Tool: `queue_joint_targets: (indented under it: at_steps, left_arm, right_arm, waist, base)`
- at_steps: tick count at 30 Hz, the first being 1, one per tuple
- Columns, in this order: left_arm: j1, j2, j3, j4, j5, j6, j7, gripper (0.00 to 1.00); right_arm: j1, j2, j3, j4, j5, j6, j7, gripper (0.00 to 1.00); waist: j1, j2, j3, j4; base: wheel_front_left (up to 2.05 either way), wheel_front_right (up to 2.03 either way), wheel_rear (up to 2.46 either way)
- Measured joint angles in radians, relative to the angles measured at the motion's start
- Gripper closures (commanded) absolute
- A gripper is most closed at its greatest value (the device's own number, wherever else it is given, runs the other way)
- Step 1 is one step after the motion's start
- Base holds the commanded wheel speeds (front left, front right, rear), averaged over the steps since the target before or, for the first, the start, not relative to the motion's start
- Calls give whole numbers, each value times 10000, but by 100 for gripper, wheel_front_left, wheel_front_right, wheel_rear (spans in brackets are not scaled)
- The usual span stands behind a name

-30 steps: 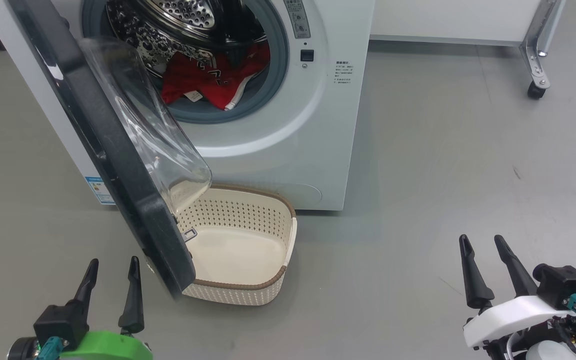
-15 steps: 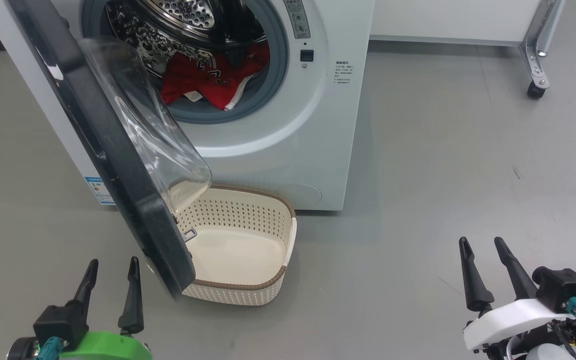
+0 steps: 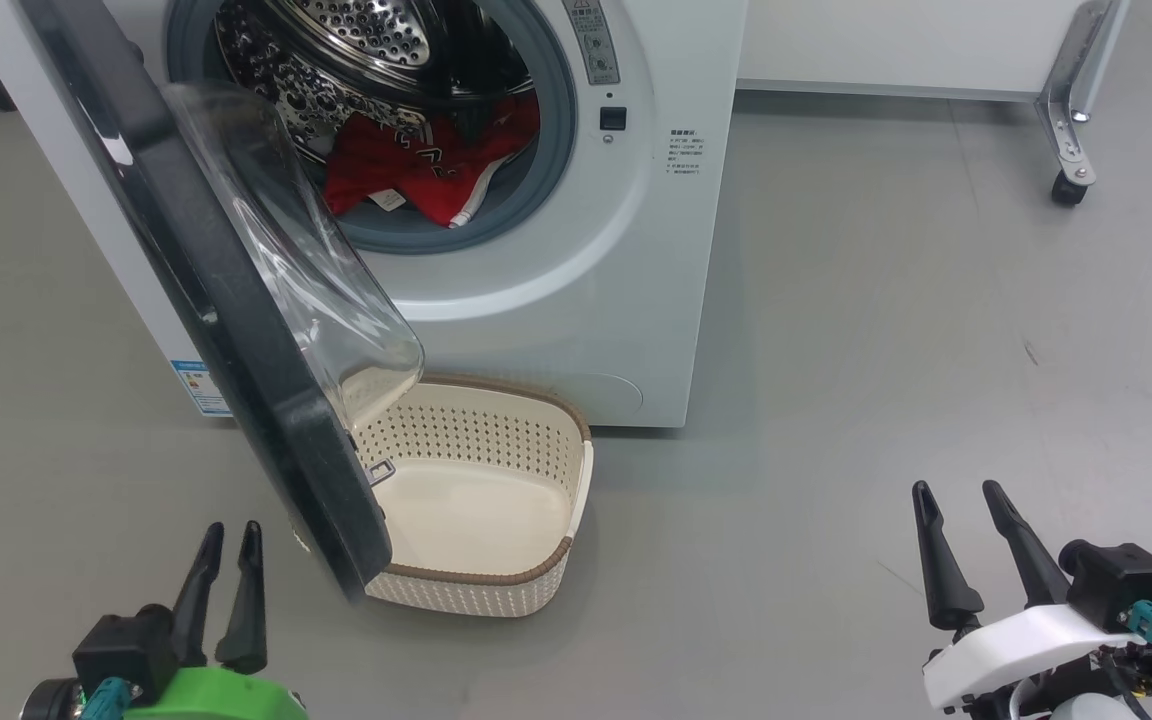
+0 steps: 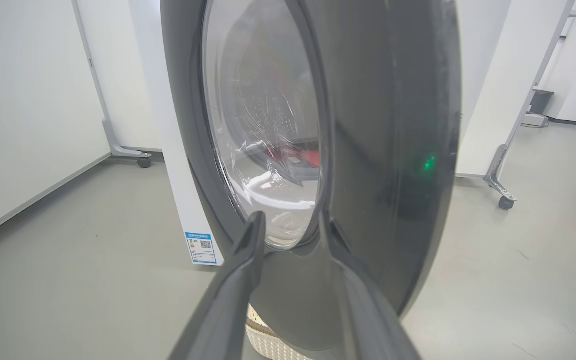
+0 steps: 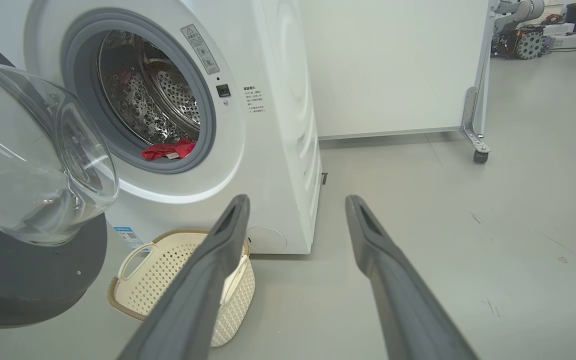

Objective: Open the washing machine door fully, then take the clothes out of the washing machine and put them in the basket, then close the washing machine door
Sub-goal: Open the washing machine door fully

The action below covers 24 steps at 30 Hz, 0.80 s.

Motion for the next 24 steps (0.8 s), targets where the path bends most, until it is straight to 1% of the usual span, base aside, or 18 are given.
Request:
queue_joint_targets:
  at_steps: [10,15,19,24]
  left_arm:
    - [81,-15,88,-107,40,-21,0,100]
    - [81,-42,318,-366,40,-21,0,100]
    - [58,-46,464,-756,71,-21,0,100]
    - [-355,-54,805,-1661,111,-4,-2,100]
  right_arm:
    - [17,86,-42,31,-46,13,-2,0]
    - [17,117,-107,44,-144,29,-2,0]
    - [17,174,-151,52,-194,82,-2,0]
    - [17,222,-178,94,-213,105,-2,0]
  waist:
    - [0,0,48,9]
    - [0,0,73,21]
    - [0,-1,68,35]
    - [0,0,56,63]
  base:
    - [0,0,0]
    - [0,0,0]
    - [0,0,0]
    - [0,0,0]
